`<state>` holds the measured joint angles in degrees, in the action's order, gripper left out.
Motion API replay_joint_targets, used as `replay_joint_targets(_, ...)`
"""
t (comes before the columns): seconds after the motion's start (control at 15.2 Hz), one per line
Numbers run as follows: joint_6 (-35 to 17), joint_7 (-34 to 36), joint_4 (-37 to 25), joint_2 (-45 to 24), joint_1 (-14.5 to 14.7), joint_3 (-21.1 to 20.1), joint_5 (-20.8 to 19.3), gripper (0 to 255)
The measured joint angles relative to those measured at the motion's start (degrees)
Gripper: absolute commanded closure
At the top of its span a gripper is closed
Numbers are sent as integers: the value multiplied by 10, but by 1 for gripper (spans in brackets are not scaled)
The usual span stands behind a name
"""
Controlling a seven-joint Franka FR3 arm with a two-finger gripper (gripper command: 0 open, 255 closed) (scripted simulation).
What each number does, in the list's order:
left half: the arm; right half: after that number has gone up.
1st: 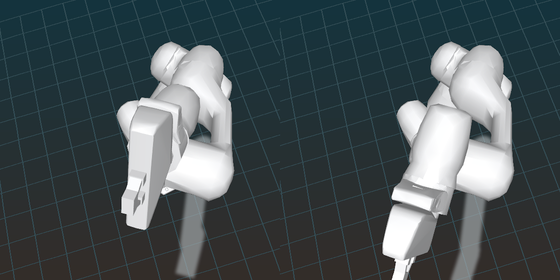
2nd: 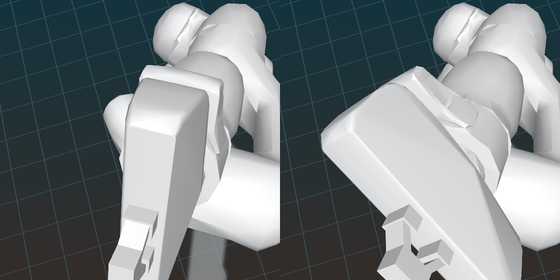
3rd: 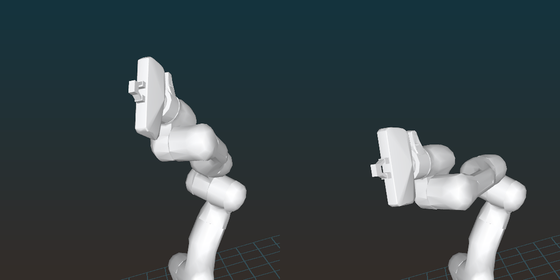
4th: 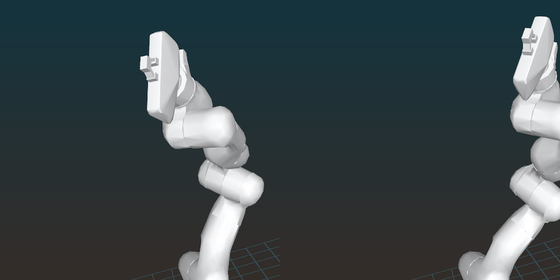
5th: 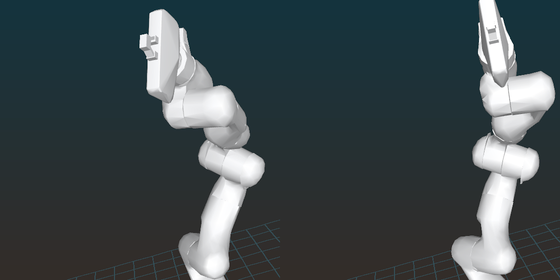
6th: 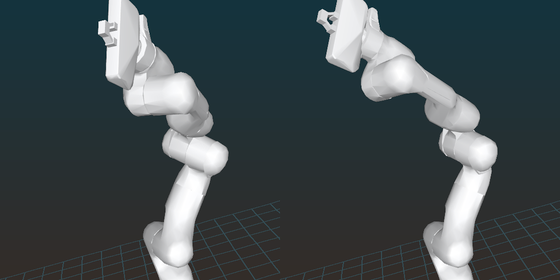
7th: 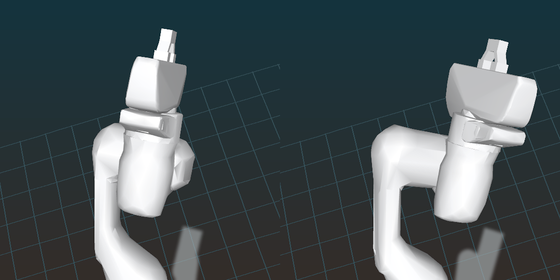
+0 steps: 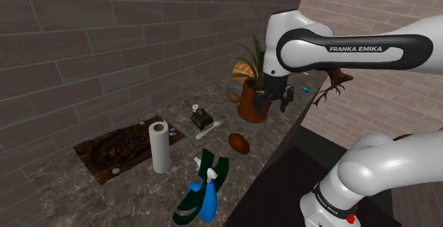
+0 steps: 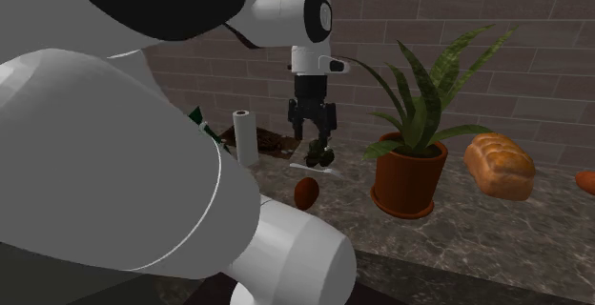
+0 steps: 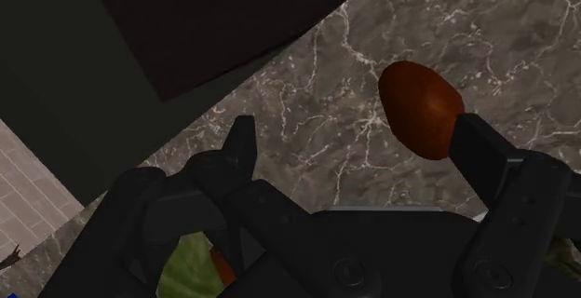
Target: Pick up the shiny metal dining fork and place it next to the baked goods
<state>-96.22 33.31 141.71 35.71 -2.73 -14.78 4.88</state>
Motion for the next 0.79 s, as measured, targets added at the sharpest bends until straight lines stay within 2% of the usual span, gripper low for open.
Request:
replay_joint_targets(0.4, -87, 184, -42, -126, -38, -76, 6, 0)
replay_joint_targets(0.79, -154, 376, -108, -268, -74, -128, -37, 0)
